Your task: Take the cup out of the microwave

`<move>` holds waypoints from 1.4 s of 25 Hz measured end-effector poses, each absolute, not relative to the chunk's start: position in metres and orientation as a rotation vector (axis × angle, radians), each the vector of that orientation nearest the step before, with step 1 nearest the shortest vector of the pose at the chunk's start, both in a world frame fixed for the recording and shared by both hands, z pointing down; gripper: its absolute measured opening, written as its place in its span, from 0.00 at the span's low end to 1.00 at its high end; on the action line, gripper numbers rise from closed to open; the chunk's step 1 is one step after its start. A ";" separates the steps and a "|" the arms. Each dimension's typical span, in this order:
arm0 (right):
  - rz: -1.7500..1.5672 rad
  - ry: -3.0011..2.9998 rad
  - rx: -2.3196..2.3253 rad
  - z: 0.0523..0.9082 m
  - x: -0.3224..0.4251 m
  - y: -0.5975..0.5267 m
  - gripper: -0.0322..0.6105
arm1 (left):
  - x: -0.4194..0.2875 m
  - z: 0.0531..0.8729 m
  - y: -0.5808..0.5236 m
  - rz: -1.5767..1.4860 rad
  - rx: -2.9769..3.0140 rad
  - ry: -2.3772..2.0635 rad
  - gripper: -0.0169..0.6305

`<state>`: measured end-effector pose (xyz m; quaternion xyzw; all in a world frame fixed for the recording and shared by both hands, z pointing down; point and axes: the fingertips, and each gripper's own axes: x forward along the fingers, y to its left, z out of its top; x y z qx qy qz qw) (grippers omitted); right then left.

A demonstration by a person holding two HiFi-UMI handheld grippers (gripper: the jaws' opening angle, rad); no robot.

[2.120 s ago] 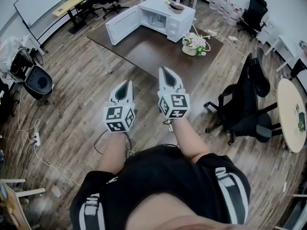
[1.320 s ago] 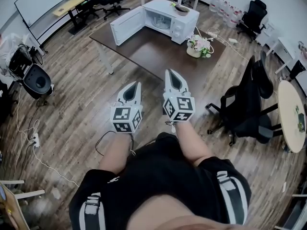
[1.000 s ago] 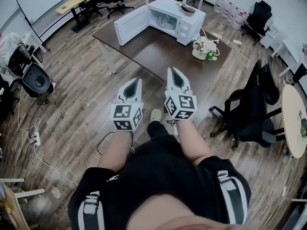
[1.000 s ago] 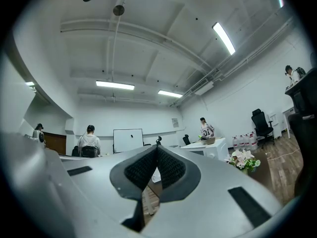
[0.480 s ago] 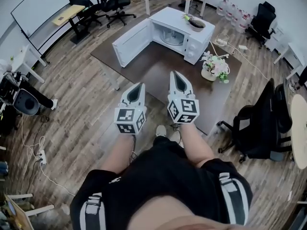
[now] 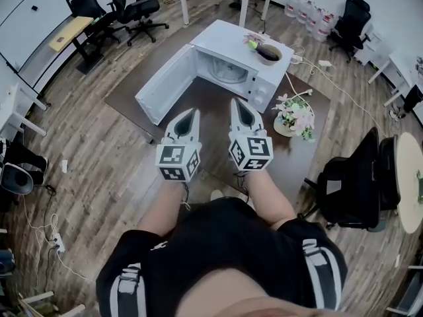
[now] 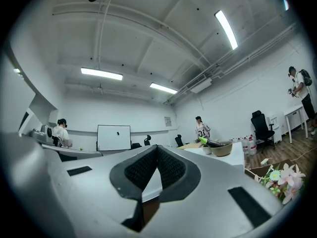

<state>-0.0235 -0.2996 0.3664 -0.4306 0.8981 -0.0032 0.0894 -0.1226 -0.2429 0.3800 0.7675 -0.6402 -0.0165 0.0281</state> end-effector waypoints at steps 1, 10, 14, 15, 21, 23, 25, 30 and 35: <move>-0.011 2.664 -1.292 0.365 -0.027 -0.310 0.05 | -0.126 0.380 -0.254 -0.049 2.377 -1.963 0.03; -0.007 2.573 -1.462 0.372 -0.054 -0.368 0.05 | -0.157 0.383 -0.338 0.001 2.512 -1.785 0.03; -0.010 2.504 -1.583 0.383 -0.060 -0.391 0.05 | -0.165 0.389 -0.368 0.027 2.579 -1.681 0.03; -0.010 2.487 -1.617 0.386 -0.061 -0.396 0.05 | -0.169 0.390 -0.373 0.031 2.589 -1.661 0.03; -0.037 2.432 -1.703 0.403 -0.074 -0.419 0.11 | -0.187 0.402 -0.398 0.047 2.615 -1.580 0.03; -0.064 2.445 -1.679 0.413 -0.086 -0.430 0.38 | -0.195 0.408 -0.406 0.056 2.614 -1.566 0.03; -0.074 2.468 -1.687 0.423 -0.099 -0.444 0.53 | -0.204 0.411 -0.413 0.062 2.613 -1.554 0.03; -0.118 2.545 -1.744 0.461 -0.129 -0.484 0.73 | -0.219 0.420 -0.422 0.079 2.610 -1.532 0.03; -0.192 2.533 -1.859 0.504 -0.146 -0.539 0.76 | -0.232 0.433 -0.435 0.105 2.596 -1.526 0.03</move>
